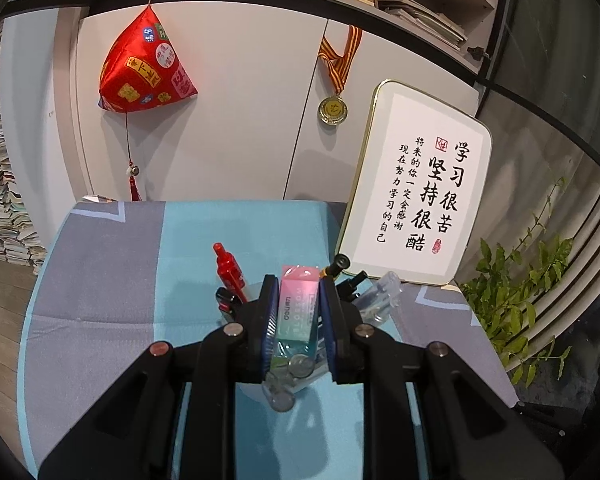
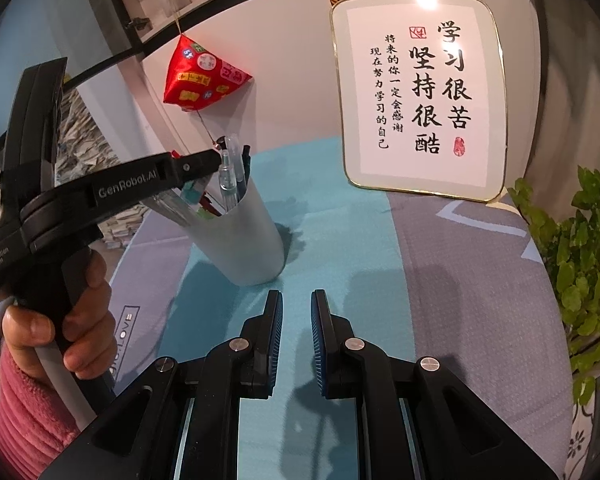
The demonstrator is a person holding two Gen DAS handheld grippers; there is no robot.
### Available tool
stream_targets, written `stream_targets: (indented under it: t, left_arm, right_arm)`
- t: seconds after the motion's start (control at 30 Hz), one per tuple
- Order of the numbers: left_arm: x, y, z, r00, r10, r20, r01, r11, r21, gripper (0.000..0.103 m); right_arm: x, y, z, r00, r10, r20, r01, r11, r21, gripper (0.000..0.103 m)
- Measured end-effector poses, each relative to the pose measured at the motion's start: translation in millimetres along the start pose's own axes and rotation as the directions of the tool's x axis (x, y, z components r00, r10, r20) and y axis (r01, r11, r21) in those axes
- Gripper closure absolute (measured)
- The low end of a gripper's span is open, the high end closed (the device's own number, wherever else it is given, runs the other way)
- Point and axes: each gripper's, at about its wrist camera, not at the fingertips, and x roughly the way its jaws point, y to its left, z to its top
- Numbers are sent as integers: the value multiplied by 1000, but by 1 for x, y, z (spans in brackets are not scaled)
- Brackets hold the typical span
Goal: Organize stationery
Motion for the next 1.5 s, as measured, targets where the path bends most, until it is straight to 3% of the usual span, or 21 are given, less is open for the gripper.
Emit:
stream_targets:
  t: [0.57,0.73,1.0,1.13,1.27,1.37,1.5]
  left_arm:
    - [-10,-1,-2,1000,9,21,-10,1000,20,84]
    - [-29,-4,-2,998,31,63,-34,998,46,77]
    - [-85,-11,-15,981,110,159,-121,991,63,41]
    - [-115,-19,-24,967,151,203,-170,982,77,31]
    - [-149,-32,-36,940,210,269,-244,964,101,22]
    - [-172,-37,-45,928,215,304,-257,961,103,14]
    - [-199,-44,-57,917,213,337,-261,960,105,11]
  right_arm:
    - [5,3,0,1000,4,-16,-4,1000,-4,90]
    - [4,4,0,1000,2,-13,-2,1000,-8,90]
    - [-12,14,-1,1000,2,11,-2,1000,-23,90]
    - [-29,22,-2,999,-3,37,4,999,-33,90]
    - [-55,33,-5,997,-9,82,13,999,-49,90]
    - [-78,42,-10,992,-24,120,31,998,-61,90]
    - [-105,52,-17,986,-44,163,56,996,-68,87]
